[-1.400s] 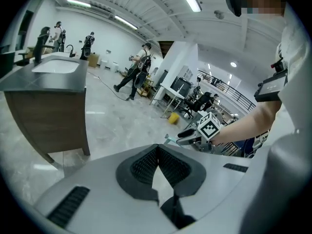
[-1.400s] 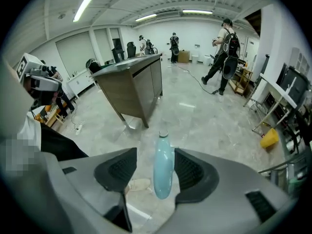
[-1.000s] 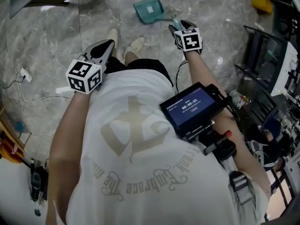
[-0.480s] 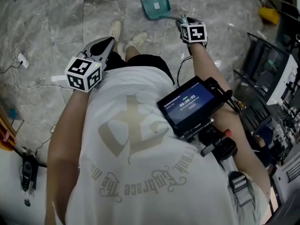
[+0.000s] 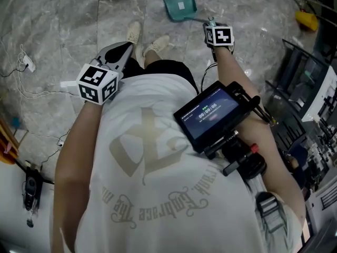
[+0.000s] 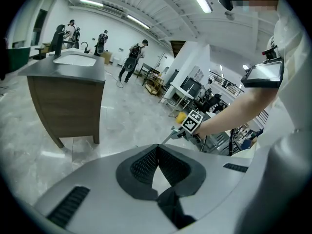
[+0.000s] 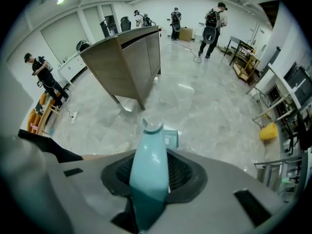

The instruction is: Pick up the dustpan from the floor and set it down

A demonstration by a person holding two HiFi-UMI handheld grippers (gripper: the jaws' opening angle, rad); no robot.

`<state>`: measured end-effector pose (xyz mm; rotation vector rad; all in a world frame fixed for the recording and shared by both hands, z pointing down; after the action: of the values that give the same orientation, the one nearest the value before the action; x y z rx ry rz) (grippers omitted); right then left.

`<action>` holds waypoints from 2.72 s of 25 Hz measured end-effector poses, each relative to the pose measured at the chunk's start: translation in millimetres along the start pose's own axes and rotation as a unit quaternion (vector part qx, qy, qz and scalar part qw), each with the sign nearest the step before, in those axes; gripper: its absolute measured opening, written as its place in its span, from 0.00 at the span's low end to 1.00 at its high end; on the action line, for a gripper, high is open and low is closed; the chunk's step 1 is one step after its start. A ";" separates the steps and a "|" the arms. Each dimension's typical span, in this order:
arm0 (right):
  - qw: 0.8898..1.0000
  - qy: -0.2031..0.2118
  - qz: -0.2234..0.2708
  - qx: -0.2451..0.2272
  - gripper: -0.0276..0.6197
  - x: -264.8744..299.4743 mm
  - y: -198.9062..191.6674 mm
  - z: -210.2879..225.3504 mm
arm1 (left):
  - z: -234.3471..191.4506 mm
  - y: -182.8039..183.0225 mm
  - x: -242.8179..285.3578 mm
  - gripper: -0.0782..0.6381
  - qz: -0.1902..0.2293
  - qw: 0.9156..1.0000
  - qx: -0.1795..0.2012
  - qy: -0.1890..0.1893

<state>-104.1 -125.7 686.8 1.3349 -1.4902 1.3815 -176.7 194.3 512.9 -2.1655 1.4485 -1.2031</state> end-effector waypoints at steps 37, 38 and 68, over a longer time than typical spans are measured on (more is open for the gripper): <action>0.983 -0.062 0.099 0.140 0.18 -95.2 -68.6 30.9 | 54.6 40.8 45.8 0.12 -0.074 0.984 0.123 -0.109; 0.982 -0.065 0.101 0.146 0.18 -97.9 -69.1 31.7 | 53.3 42.8 48.3 0.12 -0.078 0.982 0.125 -0.115; 0.929 -0.160 0.133 0.305 0.18 -223.1 -115.3 29.2 | 67.5 106.4 90.3 0.12 -0.146 0.931 0.214 -0.258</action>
<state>62.1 -93.4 499.1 1.8604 -1.5547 1.9880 -179.3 53.0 449.2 -2.1891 0.6007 -0.8274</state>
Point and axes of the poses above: the fingertips, and each gripper's own axes: x forward along the fingers, z to its right, y out of its top, the point moved 2 cm from there along -x, backward along the fingers, and after that the axes turned 14 degrees about -y, right-handed, at the moved point
